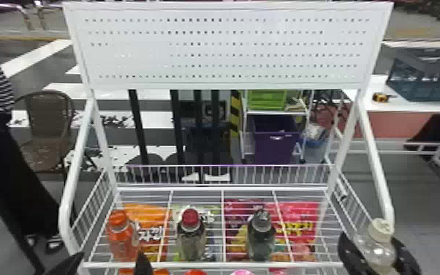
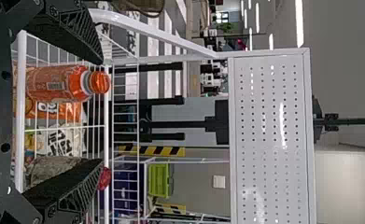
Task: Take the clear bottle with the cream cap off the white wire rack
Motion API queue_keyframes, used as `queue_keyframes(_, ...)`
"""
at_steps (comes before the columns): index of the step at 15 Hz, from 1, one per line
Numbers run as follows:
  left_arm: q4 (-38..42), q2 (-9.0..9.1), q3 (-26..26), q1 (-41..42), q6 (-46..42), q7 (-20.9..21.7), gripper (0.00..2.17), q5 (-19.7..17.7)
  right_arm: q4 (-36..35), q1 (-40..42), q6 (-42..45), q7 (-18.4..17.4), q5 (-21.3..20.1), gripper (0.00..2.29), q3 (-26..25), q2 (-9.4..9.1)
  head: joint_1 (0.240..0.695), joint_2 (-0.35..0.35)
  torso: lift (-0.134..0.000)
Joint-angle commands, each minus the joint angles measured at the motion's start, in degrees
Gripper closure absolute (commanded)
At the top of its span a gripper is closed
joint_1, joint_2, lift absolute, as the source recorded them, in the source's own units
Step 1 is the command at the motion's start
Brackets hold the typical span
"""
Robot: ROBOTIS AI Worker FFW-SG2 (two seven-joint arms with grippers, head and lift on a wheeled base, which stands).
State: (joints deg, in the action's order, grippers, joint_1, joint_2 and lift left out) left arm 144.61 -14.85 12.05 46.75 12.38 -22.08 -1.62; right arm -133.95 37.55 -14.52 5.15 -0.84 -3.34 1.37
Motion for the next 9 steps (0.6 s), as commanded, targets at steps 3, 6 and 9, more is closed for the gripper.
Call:
queue_keyframes(3,0.1,0.00,-0.3,-0.6,0.1,0.3,0.14,-0.3,-5.4,11.3,7.3,0.8,0.6,1.47,-2.5,0.03,0.499,0.000,0.000)
queue_keyframes(6,0.1,0.00,-0.4,-0.7,0.1,0.3,0.14,-0.4,-4.6,14.2,14.4,0.7,2.4,1.47,-4.0,-0.41,0.499,0.000,0.000)
queue_keyframes(9,0.5,0.00,-0.4,-0.6,0.6,0.2,0.14,-0.4,-4.3,14.7,15.4,0.7,3.3,1.47,-3.9,-0.84,0.499,0.000,0.000)
